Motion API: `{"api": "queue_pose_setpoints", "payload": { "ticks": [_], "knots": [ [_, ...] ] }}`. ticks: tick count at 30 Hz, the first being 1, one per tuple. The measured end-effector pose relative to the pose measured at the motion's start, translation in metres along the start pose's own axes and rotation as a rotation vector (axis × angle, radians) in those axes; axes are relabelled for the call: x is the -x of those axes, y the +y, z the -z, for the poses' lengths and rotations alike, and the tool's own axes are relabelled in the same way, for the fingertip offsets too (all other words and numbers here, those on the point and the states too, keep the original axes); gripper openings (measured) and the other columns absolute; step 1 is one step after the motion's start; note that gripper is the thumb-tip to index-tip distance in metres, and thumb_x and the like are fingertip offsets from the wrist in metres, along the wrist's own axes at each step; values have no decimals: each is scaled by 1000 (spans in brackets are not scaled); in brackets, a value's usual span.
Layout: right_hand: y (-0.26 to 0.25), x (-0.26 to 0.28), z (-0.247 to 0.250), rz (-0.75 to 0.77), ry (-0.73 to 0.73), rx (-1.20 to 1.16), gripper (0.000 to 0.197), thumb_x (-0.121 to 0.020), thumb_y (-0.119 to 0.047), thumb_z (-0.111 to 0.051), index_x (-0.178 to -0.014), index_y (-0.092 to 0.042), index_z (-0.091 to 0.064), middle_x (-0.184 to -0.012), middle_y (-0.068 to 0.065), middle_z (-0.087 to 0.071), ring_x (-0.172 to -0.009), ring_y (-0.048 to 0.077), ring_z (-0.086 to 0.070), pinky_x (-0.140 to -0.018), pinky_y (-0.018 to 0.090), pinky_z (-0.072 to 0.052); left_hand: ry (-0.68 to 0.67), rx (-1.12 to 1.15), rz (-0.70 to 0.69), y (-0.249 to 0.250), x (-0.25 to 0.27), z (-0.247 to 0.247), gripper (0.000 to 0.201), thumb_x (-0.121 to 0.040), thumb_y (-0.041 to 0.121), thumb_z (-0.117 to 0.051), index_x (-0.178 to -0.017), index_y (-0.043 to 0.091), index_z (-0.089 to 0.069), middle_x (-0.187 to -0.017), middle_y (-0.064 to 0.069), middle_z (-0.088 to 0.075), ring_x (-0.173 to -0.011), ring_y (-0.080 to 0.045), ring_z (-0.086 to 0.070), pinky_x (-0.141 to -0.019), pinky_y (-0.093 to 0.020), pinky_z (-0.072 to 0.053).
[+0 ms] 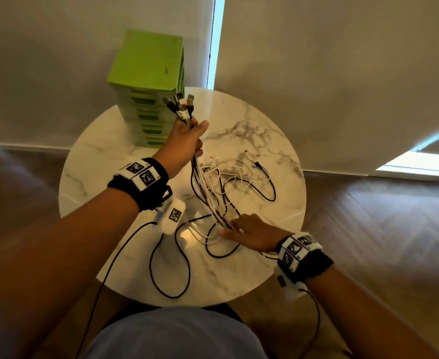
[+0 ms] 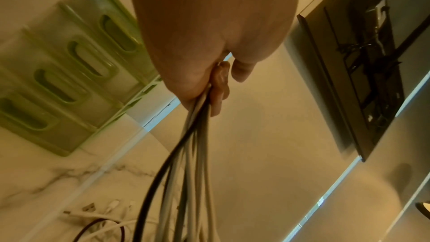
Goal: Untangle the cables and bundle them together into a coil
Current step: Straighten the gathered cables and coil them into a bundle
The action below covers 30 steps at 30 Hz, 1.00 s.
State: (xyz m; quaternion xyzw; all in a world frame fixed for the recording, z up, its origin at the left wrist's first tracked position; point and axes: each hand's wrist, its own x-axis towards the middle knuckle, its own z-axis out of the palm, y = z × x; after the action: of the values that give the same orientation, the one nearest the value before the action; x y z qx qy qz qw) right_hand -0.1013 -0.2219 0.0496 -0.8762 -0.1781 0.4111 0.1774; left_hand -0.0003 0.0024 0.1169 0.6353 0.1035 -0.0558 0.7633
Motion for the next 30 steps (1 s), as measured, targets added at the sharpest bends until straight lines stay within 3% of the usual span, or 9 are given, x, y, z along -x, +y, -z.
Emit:
{"api": "queue_pose_setpoints", "payload": {
  "ticks": [2,5,10,14,16,18,24,28,30],
  "knots": [
    [6,-9,29,-27,97,-114,78,-96,-74,-23,-95,-9,-66,-100,9,-66,-93,24,-60,-88,40,-43,21,14,31,0,-7,6,30,-104,17,-52,-80,26,-35,-63,6,-28,-45,-7,-28,-46,-22,-27],
    [31,-37,61,-50,287,-228,66,-101,-65,-28,-88,-17,-70,-91,1,-71,-87,20,-65,-88,37,-48,21,26,63,-5,-18,11,31,-105,18,-51,-79,26,-36,-65,6,-28,-46,-7,-27,-47,-22,-27],
    [74,-99,86,-103,423,-155,30,-102,-33,-54,-98,-3,-58,-93,14,-62,-85,30,-55,-72,36,-38,-48,-65,98,-22,-33,9,33,-105,18,-52,-77,26,-36,-64,5,-25,-50,-9,-25,-48,-22,-28],
    [76,-137,90,35,599,-114,37,-98,-35,-55,-114,-3,-60,-106,18,-61,-98,36,-58,-83,44,-46,-72,-187,131,-38,-40,12,29,-104,23,-53,-78,26,-40,-62,4,-26,-51,-10,-28,-49,-20,-35],
    [64,-153,96,103,520,-112,53,-94,-52,-46,-123,-10,-62,-115,14,-65,-106,34,-61,-92,49,-48,-52,-193,154,-46,-44,16,27,-105,22,-53,-81,23,-40,-60,4,-26,-49,-10,-29,-50,-21,-34],
    [49,-163,102,169,278,11,53,-96,-60,-41,-123,-22,-65,-121,7,-68,-114,30,-60,-98,49,-46,-27,-223,169,-52,-45,21,26,-105,22,-53,-82,21,-41,-59,1,-29,-48,-10,-32,-50,-23,-36],
    [50,-180,127,-7,-43,467,28,-101,-43,-51,-114,-27,-69,-126,1,-66,-123,27,-56,-102,44,-34,-11,-217,199,-64,-51,38,29,-104,24,-55,-78,20,-43,-56,4,-34,-47,-9,-34,-50,-21,-40],
    [37,-187,134,-13,109,437,34,-96,-43,-56,-86,-14,-69,-105,15,-68,-102,35,-62,-78,34,-38,-22,-244,199,-66,-52,40,32,-104,24,-54,-76,20,-41,-57,0,-34,-49,-12,-33,-53,-26,-39],
    [23,-195,131,62,264,310,27,-96,-35,-54,-88,-12,-67,-103,16,-67,-98,35,-63,-73,33,-40,-18,-244,207,-65,-52,39,33,-104,22,-54,-75,19,-40,-59,-4,-31,-48,-13,-32,-53,-28,-37]
  ]
}}
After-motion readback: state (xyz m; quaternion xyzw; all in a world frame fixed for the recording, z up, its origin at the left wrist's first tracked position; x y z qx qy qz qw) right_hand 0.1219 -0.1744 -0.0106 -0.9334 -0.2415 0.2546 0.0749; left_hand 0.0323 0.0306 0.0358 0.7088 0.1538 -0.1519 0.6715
